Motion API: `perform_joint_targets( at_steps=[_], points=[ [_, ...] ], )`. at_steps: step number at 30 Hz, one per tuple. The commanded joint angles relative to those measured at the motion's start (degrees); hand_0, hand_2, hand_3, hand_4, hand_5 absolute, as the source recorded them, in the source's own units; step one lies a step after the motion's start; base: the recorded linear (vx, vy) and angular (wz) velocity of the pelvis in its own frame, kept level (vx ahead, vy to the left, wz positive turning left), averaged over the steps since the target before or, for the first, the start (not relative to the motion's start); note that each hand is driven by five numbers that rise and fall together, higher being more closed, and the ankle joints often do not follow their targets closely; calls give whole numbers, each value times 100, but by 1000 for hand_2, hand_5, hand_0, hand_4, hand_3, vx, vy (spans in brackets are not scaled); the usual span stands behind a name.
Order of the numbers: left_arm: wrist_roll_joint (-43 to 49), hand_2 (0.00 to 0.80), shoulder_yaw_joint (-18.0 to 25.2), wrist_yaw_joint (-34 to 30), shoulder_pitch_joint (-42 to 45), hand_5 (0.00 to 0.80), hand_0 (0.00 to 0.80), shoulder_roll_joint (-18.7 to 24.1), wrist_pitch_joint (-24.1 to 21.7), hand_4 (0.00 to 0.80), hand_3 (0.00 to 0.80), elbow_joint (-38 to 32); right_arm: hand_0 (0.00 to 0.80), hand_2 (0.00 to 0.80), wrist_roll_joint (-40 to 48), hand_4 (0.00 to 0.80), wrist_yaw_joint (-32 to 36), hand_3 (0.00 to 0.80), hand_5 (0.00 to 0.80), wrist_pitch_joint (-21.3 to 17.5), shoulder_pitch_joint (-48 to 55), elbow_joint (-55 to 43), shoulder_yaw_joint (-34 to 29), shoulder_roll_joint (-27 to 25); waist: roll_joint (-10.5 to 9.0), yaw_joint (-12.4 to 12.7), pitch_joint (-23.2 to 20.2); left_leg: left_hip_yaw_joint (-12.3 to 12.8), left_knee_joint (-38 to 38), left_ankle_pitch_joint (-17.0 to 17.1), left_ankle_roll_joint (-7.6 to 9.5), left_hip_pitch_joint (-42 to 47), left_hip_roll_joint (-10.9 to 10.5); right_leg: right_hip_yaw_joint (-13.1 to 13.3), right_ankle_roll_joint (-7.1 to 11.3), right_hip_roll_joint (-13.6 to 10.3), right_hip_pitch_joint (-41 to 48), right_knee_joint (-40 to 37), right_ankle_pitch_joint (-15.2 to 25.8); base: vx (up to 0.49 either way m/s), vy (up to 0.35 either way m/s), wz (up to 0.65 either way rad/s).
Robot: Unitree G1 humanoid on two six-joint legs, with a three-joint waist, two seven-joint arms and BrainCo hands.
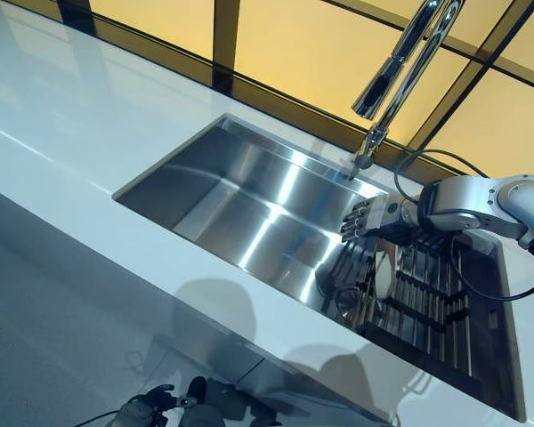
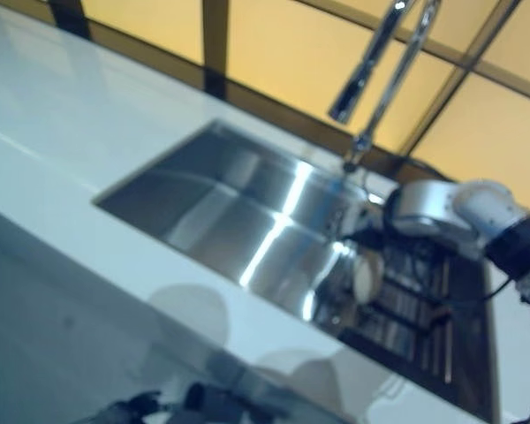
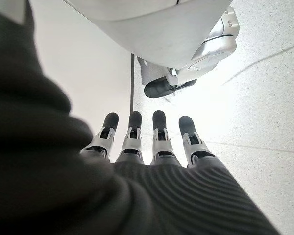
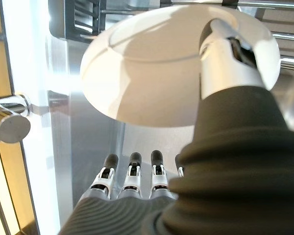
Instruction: Take plates into dishwasher
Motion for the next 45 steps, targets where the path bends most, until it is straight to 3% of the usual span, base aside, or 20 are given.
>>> perform_joint_targets(
  at_steps=[1,45],
  points=[
    [-30,0,1,13,-158,0,0,226,-41,0,0,145,0,0,-27,0,-142,0,0,192,-42,87,42,-322,-216,170,116,227,-20,-517,185,473,57,86,64,-8,-341,106,473,0,0,0],
    [-26,0,40,3,-220,0,0,271,-96,0,0,130,0,0,-253,0,-297,0,0,261,340,382,-177,-391,-193,133,207,207,-20,-486,191,373,58,88,76,-3,-442,131,507,0,0,0]
  ],
)
